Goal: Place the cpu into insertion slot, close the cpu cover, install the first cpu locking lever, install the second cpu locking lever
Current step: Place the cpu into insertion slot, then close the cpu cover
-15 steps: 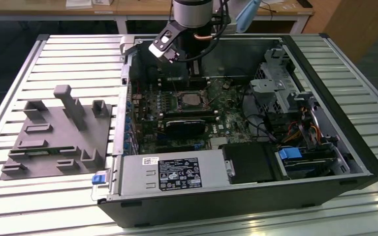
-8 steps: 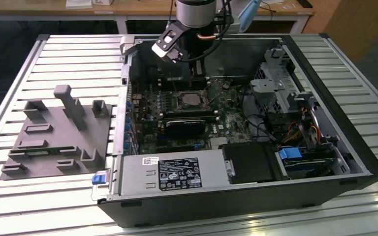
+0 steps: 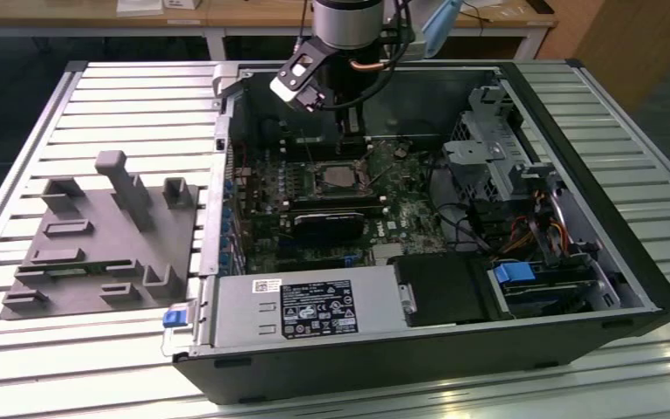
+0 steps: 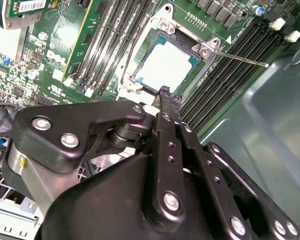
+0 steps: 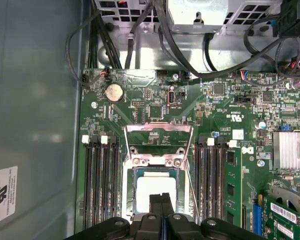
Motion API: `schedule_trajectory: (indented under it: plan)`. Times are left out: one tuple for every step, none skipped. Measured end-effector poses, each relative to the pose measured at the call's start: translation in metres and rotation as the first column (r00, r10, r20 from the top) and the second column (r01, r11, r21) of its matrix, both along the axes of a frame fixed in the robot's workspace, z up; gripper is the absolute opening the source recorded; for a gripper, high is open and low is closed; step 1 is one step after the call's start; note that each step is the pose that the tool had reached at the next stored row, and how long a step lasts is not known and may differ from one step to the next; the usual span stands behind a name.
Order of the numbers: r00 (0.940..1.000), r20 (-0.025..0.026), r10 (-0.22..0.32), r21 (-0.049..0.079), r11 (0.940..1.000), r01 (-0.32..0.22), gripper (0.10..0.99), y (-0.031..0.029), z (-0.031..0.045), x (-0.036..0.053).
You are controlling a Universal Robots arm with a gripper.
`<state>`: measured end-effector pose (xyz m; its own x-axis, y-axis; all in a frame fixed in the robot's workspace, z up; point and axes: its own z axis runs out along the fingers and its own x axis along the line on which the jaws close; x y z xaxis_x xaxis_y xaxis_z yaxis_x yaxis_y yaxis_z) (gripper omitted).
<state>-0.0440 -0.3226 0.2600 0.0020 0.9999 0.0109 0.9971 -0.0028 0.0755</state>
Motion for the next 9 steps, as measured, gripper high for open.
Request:
schedule_trajectory:
  plan:
    - [1.0, 0.0, 0.0, 0.0, 1.0, 0.0, 0.102, 0.0, 0.0, 0.0001]
    - [1.0, 0.0, 0.0, 0.0, 1.0, 0.0, 0.102, 0.0, 0.0, 0.0002]
    - [1.0, 0.0, 0.0, 0.0, 1.0, 0.0, 0.102, 0.0, 0.0, 0.0004]
    - [1.0, 0.0, 0.0, 0.0, 1.0, 0.0, 0.102, 0.0, 0.0, 0.0007]
    - [1.0, 0.0, 0.0, 0.0, 1.0, 0.0, 0.102, 0.0, 0.0, 0.0008]
    - [1.0, 0.0, 0.0, 0.0, 1.0, 0.0, 0.102, 0.0, 0.0, 0.0009]
    - [1.0, 0.0, 0.0, 0.0, 1.0, 0.0, 0.102, 0.0, 0.0, 0.001]
    - [1.0, 0.0, 0.0, 0.0, 1.0, 0.0, 0.102, 0.0, 0.0, 0.0011]
    - [1.0, 0.0, 0.0, 0.0, 1.0, 0.0, 0.102, 0.0, 0.0, 0.0012]
